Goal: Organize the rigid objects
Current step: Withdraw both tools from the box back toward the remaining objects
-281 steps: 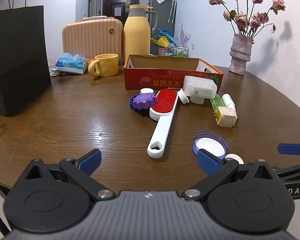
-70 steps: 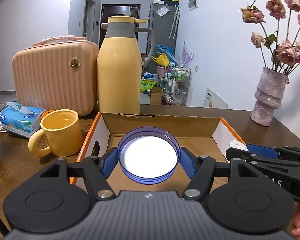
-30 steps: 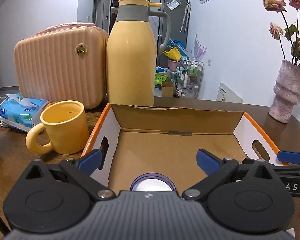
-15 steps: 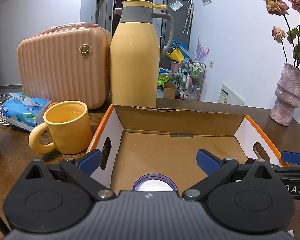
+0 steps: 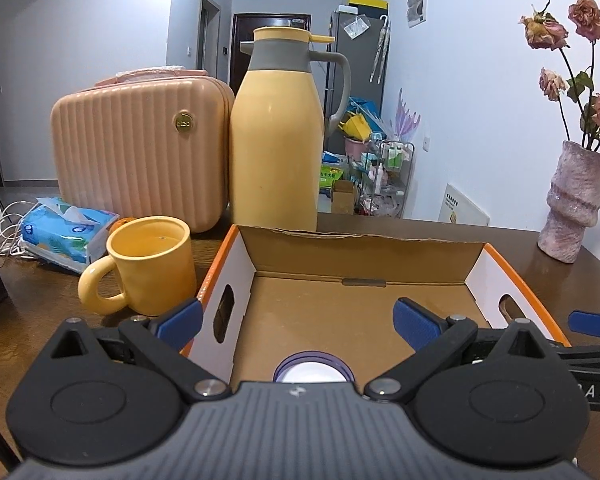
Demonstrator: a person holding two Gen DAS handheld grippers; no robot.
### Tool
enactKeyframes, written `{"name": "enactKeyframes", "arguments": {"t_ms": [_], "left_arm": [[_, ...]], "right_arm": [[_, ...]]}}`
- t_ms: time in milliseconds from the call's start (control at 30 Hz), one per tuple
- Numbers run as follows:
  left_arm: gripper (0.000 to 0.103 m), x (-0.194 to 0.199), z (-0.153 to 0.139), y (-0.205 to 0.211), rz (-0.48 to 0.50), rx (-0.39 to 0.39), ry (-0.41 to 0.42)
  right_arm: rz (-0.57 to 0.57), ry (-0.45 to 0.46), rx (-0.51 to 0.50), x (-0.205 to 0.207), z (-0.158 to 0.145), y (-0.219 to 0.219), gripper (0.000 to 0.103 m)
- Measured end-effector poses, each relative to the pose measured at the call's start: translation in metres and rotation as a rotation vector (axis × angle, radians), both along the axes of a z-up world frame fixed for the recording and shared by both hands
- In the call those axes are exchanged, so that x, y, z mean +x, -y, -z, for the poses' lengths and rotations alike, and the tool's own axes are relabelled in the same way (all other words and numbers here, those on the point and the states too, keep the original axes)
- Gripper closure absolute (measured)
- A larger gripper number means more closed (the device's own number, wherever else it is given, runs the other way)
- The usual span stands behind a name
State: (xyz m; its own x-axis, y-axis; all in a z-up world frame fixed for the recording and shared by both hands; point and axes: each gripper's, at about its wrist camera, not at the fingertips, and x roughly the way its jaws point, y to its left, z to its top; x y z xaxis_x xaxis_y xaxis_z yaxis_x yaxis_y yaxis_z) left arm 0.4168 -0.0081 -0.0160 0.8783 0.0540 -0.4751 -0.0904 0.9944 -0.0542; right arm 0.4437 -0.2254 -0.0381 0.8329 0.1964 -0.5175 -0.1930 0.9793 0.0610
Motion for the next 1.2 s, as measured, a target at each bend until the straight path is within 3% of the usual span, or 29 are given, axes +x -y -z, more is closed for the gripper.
{"name": "enactKeyframes", "arguments": {"t_ms": [533, 1200], "left_arm": [[0.0, -0.047, -0.014, 0.0, 0.011, 0.034, 0.016], [0.0, -0.121, -0.008, -0.014, 0.01, 0.046, -0.036]], "right_arm": [[-0.006, 0.036, -0.038, -0.058, -0.011, 0.004, 0.004], [0.001, -0.004, -0.063, -0.137, 0.005, 0.011, 0.004]]}}
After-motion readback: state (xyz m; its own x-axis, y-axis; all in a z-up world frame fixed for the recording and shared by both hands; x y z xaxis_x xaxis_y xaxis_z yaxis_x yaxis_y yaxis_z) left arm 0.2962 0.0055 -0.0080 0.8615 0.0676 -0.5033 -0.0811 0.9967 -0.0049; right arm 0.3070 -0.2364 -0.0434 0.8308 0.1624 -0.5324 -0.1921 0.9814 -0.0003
